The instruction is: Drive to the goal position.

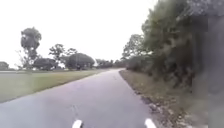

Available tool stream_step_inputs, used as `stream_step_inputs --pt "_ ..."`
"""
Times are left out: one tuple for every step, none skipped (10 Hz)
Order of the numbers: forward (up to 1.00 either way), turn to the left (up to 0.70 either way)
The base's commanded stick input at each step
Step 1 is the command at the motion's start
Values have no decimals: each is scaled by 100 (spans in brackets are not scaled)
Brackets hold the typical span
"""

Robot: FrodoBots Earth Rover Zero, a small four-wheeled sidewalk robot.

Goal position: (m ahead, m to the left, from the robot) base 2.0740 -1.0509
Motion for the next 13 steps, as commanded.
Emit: stream_step_inputs --pt "82 3" --pt "82 3" --pt "82 4" --pt "82 7" --pt "82 6" --pt "82 5" --pt "82 3" --pt "83 3" --pt "83 3" --pt "84 3" --pt "84 3" --pt "20 1" --pt "1 0"
